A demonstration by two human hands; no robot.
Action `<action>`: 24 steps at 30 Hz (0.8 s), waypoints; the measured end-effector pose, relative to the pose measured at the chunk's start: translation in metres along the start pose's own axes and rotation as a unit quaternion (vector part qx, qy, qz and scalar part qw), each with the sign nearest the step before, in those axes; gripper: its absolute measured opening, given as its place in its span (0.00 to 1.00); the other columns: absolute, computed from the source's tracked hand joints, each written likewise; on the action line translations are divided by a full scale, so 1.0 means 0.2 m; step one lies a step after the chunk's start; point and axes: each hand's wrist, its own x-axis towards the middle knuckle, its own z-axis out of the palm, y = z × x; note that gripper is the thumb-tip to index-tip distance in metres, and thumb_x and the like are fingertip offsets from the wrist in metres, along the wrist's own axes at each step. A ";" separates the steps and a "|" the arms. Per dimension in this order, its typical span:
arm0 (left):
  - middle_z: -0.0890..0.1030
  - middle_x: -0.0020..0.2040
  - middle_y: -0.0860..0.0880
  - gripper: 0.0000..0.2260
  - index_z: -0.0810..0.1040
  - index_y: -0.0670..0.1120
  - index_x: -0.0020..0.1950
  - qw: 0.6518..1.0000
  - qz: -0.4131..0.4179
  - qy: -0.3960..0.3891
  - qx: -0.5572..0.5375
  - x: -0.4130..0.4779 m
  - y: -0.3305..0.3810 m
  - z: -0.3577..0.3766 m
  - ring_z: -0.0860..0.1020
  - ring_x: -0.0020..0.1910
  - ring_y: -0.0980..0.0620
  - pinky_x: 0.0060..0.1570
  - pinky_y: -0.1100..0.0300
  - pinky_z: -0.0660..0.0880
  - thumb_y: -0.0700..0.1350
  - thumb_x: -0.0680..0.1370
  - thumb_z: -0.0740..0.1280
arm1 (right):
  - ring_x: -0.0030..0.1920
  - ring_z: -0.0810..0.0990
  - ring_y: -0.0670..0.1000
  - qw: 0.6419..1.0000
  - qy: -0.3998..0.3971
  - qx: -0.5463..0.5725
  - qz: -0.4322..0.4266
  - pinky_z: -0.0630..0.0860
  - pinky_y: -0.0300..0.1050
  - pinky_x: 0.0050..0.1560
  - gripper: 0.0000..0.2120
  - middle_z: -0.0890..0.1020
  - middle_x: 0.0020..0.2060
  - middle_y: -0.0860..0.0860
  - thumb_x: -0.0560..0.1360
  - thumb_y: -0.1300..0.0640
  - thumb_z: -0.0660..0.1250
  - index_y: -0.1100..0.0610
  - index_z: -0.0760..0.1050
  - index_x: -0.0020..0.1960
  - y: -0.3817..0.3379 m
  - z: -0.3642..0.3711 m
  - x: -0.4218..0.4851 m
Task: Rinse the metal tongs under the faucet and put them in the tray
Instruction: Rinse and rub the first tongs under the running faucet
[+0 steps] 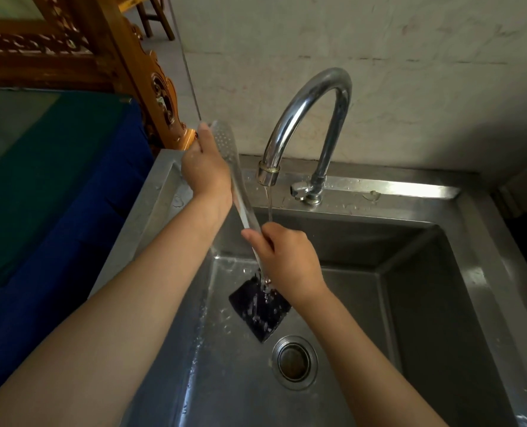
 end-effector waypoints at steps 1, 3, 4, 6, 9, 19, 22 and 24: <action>0.75 0.34 0.52 0.17 0.73 0.51 0.34 1.000 0.000 0.007 -0.001 0.02 0.01 0.00 0.75 0.36 0.56 0.40 0.63 0.72 0.53 0.81 0.56 | 0.27 0.71 0.55 1.000 0.007 0.001 0.000 0.63 0.42 0.27 0.21 0.70 0.24 0.50 0.77 0.44 0.60 0.58 0.66 0.33 0.01 0.00 -0.02; 0.75 0.35 0.52 0.17 0.71 0.51 0.34 1.000 0.001 0.018 0.003 0.05 0.01 0.00 0.75 0.37 0.56 0.43 0.61 0.72 0.53 0.81 0.55 | 0.25 0.69 0.53 1.000 0.028 0.004 -0.002 0.62 0.42 0.26 0.22 0.69 0.23 0.49 0.76 0.44 0.61 0.59 0.68 0.32 0.03 -0.01 -0.05; 0.75 0.36 0.52 0.16 0.71 0.51 0.35 1.000 -0.001 0.021 -0.003 0.04 0.02 -0.01 0.75 0.37 0.57 0.43 0.62 0.72 0.53 0.81 0.55 | 0.25 0.68 0.51 0.999 0.046 0.006 -0.001 0.62 0.41 0.26 0.22 0.68 0.22 0.49 0.75 0.44 0.62 0.60 0.69 0.31 0.03 -0.01 -0.05; 0.76 0.39 0.54 0.14 0.72 0.51 0.38 0.999 -0.016 0.011 -0.029 0.03 0.03 -0.01 0.75 0.38 0.60 0.45 0.64 0.72 0.53 0.81 0.56 | 0.25 0.66 0.49 0.995 0.094 0.013 0.009 0.64 0.42 0.27 0.23 0.69 0.24 0.49 0.74 0.45 0.64 0.59 0.67 0.29 0.05 -0.01 -0.05; 0.78 0.55 0.50 0.14 0.74 0.51 0.53 0.993 -0.075 -0.047 -0.076 -0.01 0.07 -0.02 0.77 0.53 0.53 0.54 0.59 0.72 0.58 0.79 0.56 | 0.30 0.70 0.45 0.981 0.104 0.134 0.091 0.70 0.38 0.34 0.19 0.72 0.33 0.51 0.74 0.48 0.67 0.58 0.66 0.32 0.08 0.00 -0.02; 0.79 0.59 0.45 0.22 0.73 0.44 0.63 0.975 -0.083 -0.189 -0.082 -0.14 0.06 -0.06 0.79 0.57 0.50 0.51 0.59 0.77 0.58 0.78 0.57 | 0.22 0.71 0.50 0.888 -0.080 0.435 0.122 0.72 0.41 0.24 0.26 0.75 0.27 0.51 0.79 0.41 0.50 0.62 0.73 0.44 0.11 0.06 0.08; 0.83 0.53 0.47 0.18 0.77 0.46 0.56 0.978 -0.052 -0.192 -0.056 -0.16 0.04 -0.09 0.81 0.51 0.53 0.46 0.61 0.78 0.57 0.78 0.58 | 0.26 0.75 0.52 0.873 -0.099 0.457 0.137 0.76 0.44 0.31 0.25 0.77 0.27 0.54 0.80 0.42 0.49 0.59 0.74 0.39 0.11 0.09 0.08; 0.84 0.49 0.49 0.16 0.79 0.48 0.50 0.980 -0.047 -0.187 -0.049 -0.19 0.04 -0.11 0.82 0.49 0.53 0.43 0.64 0.78 0.57 0.78 0.58 | 0.34 0.81 0.52 0.842 -0.108 0.509 0.145 0.80 0.44 0.39 0.24 0.81 0.32 0.55 0.80 0.43 0.51 0.60 0.77 0.44 0.10 0.10 0.09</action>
